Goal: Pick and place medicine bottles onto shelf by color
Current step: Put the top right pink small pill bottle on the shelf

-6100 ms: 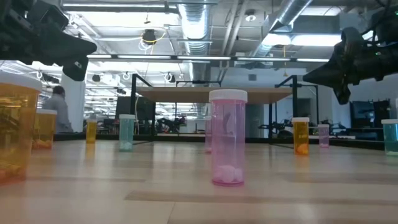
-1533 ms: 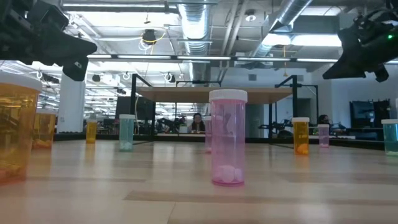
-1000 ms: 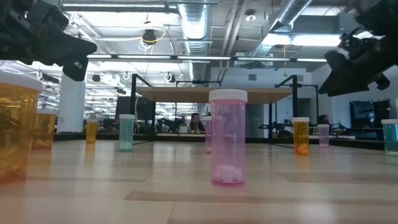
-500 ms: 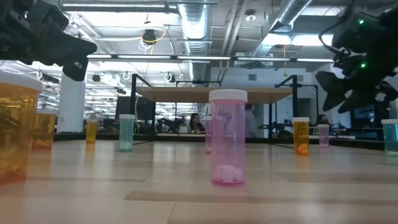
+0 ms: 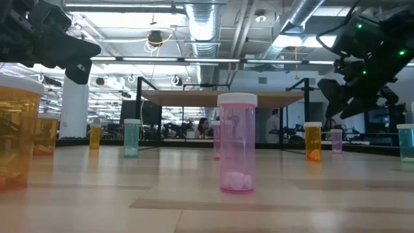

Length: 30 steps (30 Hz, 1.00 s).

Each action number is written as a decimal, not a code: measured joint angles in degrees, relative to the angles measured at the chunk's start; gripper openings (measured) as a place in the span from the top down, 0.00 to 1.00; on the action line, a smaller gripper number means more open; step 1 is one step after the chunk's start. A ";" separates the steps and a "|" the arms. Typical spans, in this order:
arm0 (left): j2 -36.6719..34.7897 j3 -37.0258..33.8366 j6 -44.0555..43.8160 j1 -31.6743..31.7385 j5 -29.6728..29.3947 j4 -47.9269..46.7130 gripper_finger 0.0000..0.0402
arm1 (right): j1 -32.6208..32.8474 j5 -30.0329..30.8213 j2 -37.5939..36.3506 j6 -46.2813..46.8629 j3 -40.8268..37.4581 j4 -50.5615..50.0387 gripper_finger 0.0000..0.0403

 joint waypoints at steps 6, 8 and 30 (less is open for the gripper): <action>0.02 -0.01 0.00 -0.02 0.00 0.01 1.00 | -0.78 1.31 -0.29 -0.71 0.00 -0.49 0.40; 0.00 -0.02 0.00 0.00 0.00 0.02 1.00 | -1.75 1.27 -0.28 -1.42 0.17 -0.38 0.40; 0.00 0.00 0.00 0.00 0.00 0.02 1.00 | -9.38 -3.14 7.56 -3.07 2.21 -0.19 0.37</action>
